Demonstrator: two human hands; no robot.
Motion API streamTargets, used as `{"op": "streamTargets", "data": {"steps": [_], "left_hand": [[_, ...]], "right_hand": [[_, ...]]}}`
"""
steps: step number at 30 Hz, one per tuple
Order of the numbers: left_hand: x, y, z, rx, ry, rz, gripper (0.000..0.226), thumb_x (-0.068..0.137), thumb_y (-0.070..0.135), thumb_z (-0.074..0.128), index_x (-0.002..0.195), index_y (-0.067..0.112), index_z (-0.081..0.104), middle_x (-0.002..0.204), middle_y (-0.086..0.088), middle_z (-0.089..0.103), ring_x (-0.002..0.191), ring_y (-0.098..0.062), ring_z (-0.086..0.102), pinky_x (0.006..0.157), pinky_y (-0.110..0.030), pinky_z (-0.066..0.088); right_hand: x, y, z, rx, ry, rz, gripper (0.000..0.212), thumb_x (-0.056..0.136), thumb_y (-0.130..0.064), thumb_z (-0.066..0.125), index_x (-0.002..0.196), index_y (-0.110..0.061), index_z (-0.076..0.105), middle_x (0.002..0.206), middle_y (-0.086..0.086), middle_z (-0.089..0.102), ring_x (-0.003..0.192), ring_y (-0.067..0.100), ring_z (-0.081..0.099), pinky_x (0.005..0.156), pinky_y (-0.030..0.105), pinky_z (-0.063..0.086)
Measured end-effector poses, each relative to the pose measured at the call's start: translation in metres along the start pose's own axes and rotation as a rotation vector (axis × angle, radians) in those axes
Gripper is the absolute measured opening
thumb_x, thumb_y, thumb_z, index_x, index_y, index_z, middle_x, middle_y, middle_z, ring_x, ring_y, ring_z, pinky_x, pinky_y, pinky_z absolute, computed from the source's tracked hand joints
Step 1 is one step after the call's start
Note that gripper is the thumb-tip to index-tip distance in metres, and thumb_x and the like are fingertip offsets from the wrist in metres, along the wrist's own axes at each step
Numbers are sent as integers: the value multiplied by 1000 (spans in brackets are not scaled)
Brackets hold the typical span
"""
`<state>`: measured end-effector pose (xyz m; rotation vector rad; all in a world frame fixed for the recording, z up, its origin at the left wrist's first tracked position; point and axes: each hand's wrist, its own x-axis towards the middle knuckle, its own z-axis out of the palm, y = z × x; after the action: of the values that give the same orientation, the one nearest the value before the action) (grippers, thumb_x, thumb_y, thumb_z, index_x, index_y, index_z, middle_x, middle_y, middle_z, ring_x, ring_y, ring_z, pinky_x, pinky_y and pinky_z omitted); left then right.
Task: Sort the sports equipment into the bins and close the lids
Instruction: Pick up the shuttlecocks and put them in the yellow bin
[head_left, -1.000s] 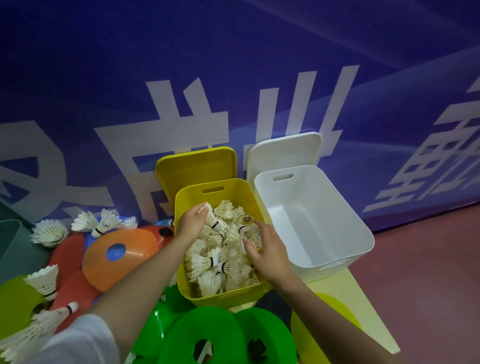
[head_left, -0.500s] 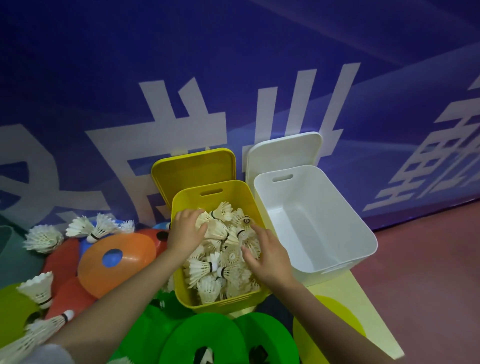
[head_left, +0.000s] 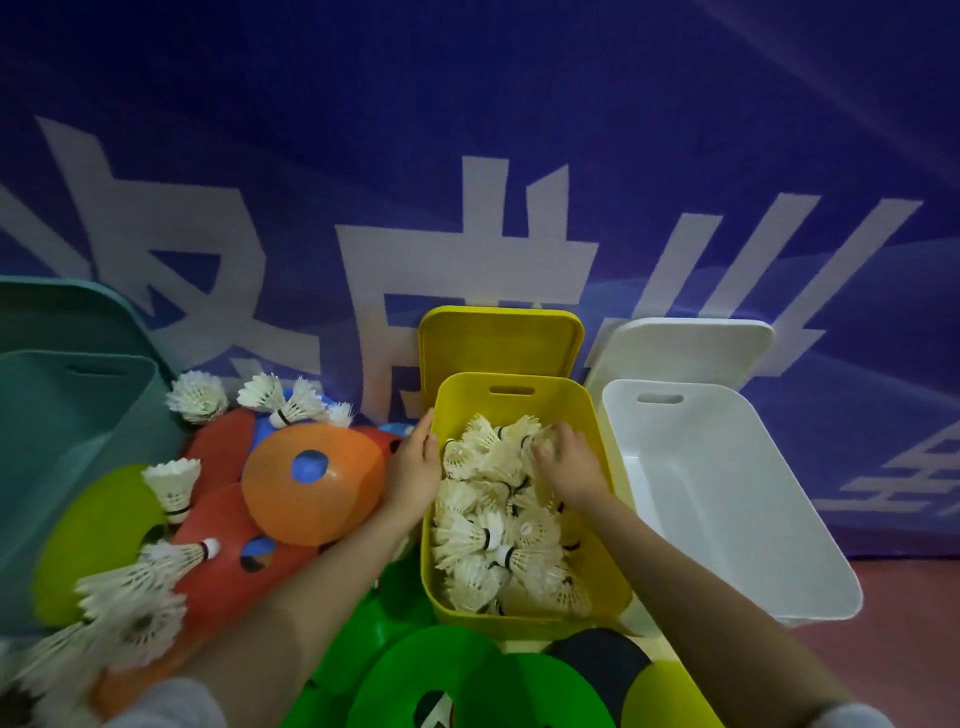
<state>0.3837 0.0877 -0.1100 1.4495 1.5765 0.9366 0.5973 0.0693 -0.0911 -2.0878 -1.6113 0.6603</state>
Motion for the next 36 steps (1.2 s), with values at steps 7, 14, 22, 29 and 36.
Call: {"op": "streamTargets", "data": {"steps": [7, 14, 22, 29, 36], "left_hand": [[3, -8, -6, -26, -8, 21, 43, 103, 25, 37, 146, 29, 37, 99, 10, 64, 45, -3, 42, 44, -23, 33], [0, -3, -6, 47, 3, 29, 43, 103, 27, 36, 146, 31, 36, 116, -19, 62, 83, -35, 61, 47, -26, 39], [-5, -7, -19, 108, -107, 103, 43, 103, 33, 33, 146, 28, 36, 129, -8, 59, 76, -5, 58, 61, -21, 46], [-54, -59, -108, 196, -57, 198, 36, 100, 18, 44, 135, 21, 49, 123, -3, 57, 103, -10, 55, 84, -29, 48], [-65, -111, -225, 403, 152, 156, 35, 92, 10, 55, 126, 18, 58, 118, -8, 58, 110, -26, 55, 91, -41, 48]], "right_hand": [[17, 8, 29, -241, -145, -5, 54, 101, -44, 33, 145, -14, 30, 147, 13, 36, 134, 30, 35, 108, 43, 33], [-9, 3, 15, -130, 19, -101, 74, 91, -57, 49, 151, -23, 22, 143, 9, 38, 133, 25, 33, 107, 39, 33], [-67, -31, 1, 77, 164, -293, 48, 94, -37, 54, 139, -21, 45, 135, 0, 51, 124, 15, 48, 99, 31, 38], [-94, -95, 33, 260, 61, -472, 32, 94, -25, 54, 126, -22, 58, 117, -5, 60, 99, 2, 56, 75, 14, 48], [-94, -169, 111, 239, -115, -521, 35, 92, -27, 52, 125, -17, 59, 110, 3, 61, 97, 13, 60, 82, 32, 50]]}}
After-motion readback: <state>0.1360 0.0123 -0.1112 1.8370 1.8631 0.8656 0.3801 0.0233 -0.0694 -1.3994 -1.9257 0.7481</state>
